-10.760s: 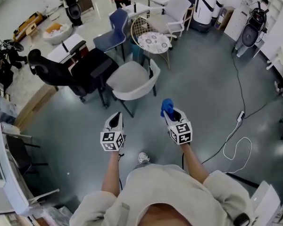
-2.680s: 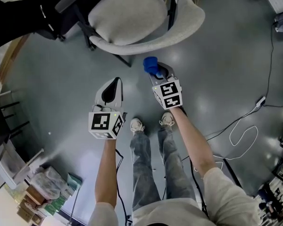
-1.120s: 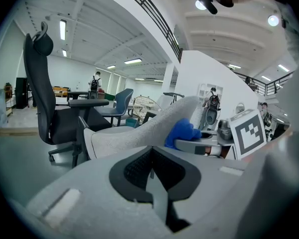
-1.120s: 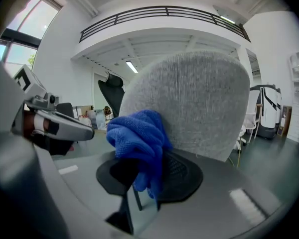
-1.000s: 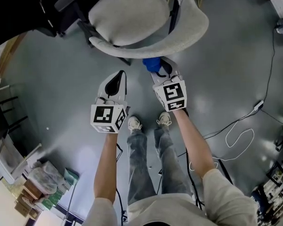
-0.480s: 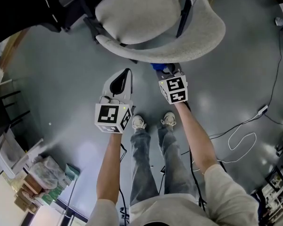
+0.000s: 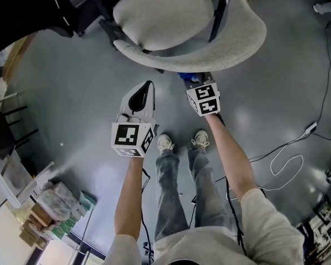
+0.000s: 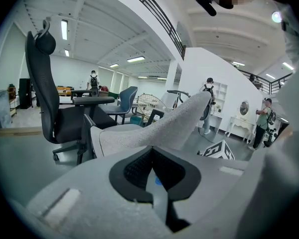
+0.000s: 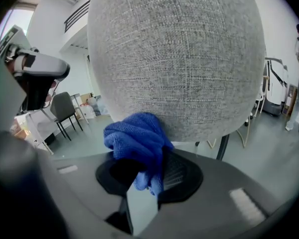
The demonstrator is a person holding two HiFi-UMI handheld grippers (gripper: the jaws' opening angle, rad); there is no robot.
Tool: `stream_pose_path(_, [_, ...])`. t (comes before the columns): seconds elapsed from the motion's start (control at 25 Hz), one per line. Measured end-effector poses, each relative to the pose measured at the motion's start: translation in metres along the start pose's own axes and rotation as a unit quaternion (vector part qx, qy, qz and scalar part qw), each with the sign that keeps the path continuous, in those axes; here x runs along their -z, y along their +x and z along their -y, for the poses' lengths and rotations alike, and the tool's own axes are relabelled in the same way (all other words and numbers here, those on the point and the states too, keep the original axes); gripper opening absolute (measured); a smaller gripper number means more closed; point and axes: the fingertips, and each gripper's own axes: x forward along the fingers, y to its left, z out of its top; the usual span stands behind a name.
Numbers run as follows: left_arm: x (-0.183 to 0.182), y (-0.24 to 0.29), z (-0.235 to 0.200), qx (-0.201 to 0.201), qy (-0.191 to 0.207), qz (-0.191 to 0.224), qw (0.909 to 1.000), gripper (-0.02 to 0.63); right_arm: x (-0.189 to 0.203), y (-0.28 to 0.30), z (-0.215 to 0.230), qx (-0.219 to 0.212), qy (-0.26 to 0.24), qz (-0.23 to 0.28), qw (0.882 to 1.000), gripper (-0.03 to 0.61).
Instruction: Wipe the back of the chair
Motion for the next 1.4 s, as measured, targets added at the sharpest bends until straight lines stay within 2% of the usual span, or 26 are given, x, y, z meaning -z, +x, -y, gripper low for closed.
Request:
stream_pose_path(0.84, [-0.012, -0.034, 0.038, 0.023, 0.01, 0.003, 0.9997, 0.002, -0.047, -0.134, -0.02, 0.037, 0.003, 0.068, 0.997, 0.104])
stream_pose_path(1.04, [-0.014, -0.051, 0.049, 0.023, 0.031, -0.001, 0.9992, 0.002, -0.049, -0.166, -0.016, 0.055, 0.019, 0.076, 0.995, 0.103])
stream_pose_path(1.24, [-0.029, -0.076, 0.048, 0.01, 0.029, 0.01, 0.9995, 0.002, -0.066, -0.202, -0.021, 0.07, 0.016, 0.084, 0.994, 0.101])
stream_pose_path(1.4, [-0.056, -0.097, 0.052, 0.003, 0.026, 0.026, 0.9993, 0.002, -0.097, -0.241, -0.017, 0.087, 0.023, 0.103, 0.991, 0.101])
